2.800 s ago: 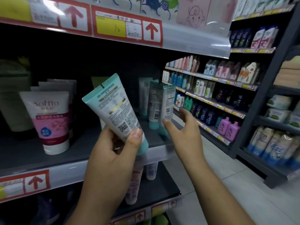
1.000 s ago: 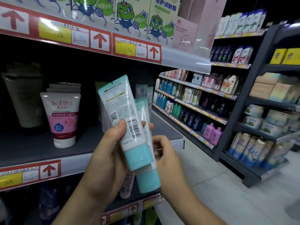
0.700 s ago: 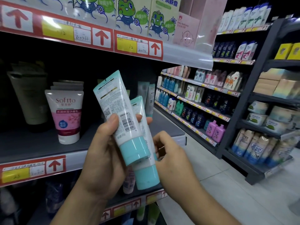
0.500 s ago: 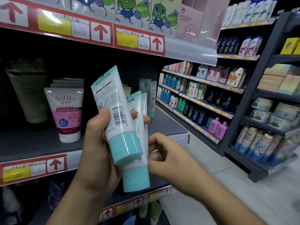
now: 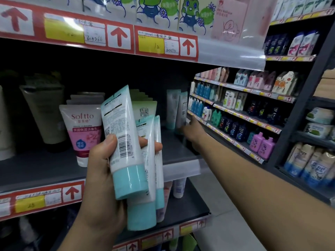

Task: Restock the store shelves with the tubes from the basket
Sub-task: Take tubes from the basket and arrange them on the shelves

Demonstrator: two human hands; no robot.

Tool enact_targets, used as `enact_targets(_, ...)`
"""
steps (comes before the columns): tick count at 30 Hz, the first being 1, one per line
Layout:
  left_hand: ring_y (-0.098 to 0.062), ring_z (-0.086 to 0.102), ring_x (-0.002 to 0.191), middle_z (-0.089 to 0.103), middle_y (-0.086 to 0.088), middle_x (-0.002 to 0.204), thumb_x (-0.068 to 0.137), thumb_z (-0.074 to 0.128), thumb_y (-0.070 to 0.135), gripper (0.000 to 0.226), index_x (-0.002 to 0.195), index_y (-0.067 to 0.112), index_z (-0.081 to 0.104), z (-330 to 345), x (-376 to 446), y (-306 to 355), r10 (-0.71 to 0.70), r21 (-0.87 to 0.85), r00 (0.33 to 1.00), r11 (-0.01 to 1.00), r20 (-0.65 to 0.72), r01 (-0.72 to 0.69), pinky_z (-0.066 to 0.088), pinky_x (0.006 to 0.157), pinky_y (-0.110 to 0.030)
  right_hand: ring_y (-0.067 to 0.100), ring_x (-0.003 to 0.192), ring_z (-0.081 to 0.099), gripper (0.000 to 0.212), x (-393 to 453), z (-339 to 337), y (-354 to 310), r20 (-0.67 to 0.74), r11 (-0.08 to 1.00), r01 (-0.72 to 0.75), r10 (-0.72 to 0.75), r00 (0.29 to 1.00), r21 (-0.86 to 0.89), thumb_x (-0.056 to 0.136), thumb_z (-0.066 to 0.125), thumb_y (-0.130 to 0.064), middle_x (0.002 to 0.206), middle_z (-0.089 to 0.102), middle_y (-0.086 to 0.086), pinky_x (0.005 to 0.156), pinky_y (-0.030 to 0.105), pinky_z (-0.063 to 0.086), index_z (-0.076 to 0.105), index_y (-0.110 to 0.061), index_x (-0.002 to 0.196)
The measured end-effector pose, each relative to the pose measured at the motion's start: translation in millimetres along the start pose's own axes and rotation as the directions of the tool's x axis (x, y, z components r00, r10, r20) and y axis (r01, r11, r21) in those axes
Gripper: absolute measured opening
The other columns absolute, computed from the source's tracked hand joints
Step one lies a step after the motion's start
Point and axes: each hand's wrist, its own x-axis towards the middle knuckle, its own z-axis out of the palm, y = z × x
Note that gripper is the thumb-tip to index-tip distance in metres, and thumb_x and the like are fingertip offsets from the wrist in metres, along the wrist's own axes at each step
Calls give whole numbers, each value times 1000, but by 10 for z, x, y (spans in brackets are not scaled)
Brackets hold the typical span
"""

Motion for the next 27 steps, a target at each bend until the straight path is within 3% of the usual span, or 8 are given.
enact_targets(2, -32, 71, 86, 73, -25, 97, 55, 71, 60, 53, 77, 12, 77, -36, 10, 18, -19, 3, 999, 1000, 37, 19, 61, 71, -40, 26, 102, 65, 48, 144, 67, 96, -26, 1000, 11, -11, 1000, 4, 85, 67, -8, 113, 67, 4, 92, 46, 55, 51, -21, 128)
enact_targets(6, -31, 72, 83, 73, -24, 93, 51, 76, 56, 53, 78, 10, 77, -80, 7, 19, -52, -17, 998, 998, 46, 53, 62, 69, -40, 27, 101, 64, 46, 205, 112, 152, -123, 990, 11, -28, 992, -138, 80, 74, -32, 112, 69, 5, 91, 44, 54, 60, -17, 121)
enact_targets(11, -28, 74, 77, 75, -20, 84, 50, 69, 51, 47, 71, 11, 78, -34, -53, 51, -59, -48, 998, 997, 23, 60, 62, 66, -37, 26, 89, 69, 85, 425, 123, 357, -89, 972, -60, 41, 995, -225, 30, 73, -62, 98, 73, 5, 81, 41, 59, 70, -21, 104)
enact_targets(16, -30, 72, 82, 73, -25, 94, 52, 68, 55, 51, 76, 11, 77, -34, -101, 79, -79, -18, 997, 997, 16, 79, 61, 67, -39, 24, 79, 61, 28, -49, -14, 4, -22, 959, -78, 74, 997, -273, 74, 79, -26, 88, 66, 6, 63, 29, 48, 63, -11, 90)
enact_targets(18, -30, 72, 84, 73, -24, 94, 52, 70, 55, 52, 77, 10, 77, -46, -100, 84, -72, -31, 997, 997, 21, 73, 61, 71, -39, 24, 82, 58, 38, -61, -53, 22, -46, 931, -54, 40, 998, -361, 77, 79, -36, 87, 60, 5, 64, 28, 41, 57, -11, 94)
enact_targets(20, -30, 72, 83, 74, -23, 93, 55, 68, 55, 51, 77, 10, 77, -62, -89, 88, -68, -30, 998, 997, 14, 69, 61, 71, -39, 25, 86, 62, 56, -48, -45, 18, -23, 923, -43, 37, 999, -382, 68, 83, -40, 94, 65, 7, 66, 31, 49, 57, -7, 106)
enact_targets(23, -30, 72, 84, 74, -24, 93, 55, 67, 54, 49, 74, 10, 77, -79, -78, 90, -70, -33, 998, 997, -1, 70, 60, 74, -39, 28, 87, 66, 51, -46, -62, -5, 65, 910, -36, 68, 996, -412, 72, 80, -29, 98, 68, 12, 71, 35, 55, 60, -8, 114)
enact_targets(27, -30, 73, 84, 73, -27, 98, 48, 72, 56, 52, 75, 12, 77, -84, -66, 87, -70, -19, 998, 997, 2, 70, 61, 69, -38, 28, 95, 64, 58, 2, -12, 40, 0, 839, 2, -3, 1000, -543, 73, 79, -50, 102, 66, 7, 68, 31, 47, 61, -11, 112)
